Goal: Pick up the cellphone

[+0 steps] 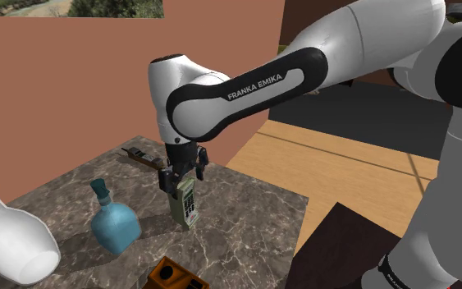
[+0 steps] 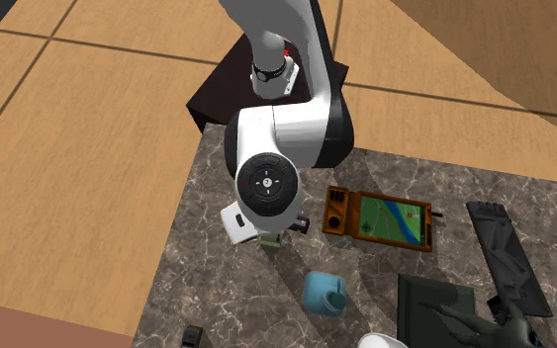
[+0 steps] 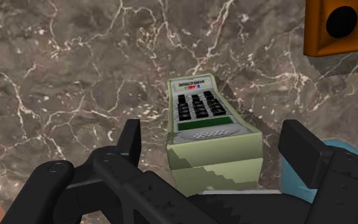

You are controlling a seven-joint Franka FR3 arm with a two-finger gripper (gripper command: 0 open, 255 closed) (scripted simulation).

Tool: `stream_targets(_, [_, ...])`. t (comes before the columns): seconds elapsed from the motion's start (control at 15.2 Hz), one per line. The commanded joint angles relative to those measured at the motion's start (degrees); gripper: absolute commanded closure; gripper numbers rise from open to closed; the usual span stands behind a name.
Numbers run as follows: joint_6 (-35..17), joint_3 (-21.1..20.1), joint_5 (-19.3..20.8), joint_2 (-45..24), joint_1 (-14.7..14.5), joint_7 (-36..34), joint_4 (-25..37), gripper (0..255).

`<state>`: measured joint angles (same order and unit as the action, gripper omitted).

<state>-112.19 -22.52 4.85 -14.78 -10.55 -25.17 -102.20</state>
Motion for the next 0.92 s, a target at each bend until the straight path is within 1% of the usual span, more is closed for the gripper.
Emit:
stream_targets(0.0, [-1.4,0.1,0.3,-0.7,-0.1,-0.1,-0.7,0])
stream_targets(0.2, [-2.5,0.2,0.5,-1.1,-0.1,-0.2,-1.4,0])
stream_targets(0.26, [-2.4,0.2,0.5,-1.1,-0.1,-0.2,-1.4,255])
stream_targets(0.86, [-2.5,0.2,0.5,-1.1,-0.1,-0.2,-1.4,255])
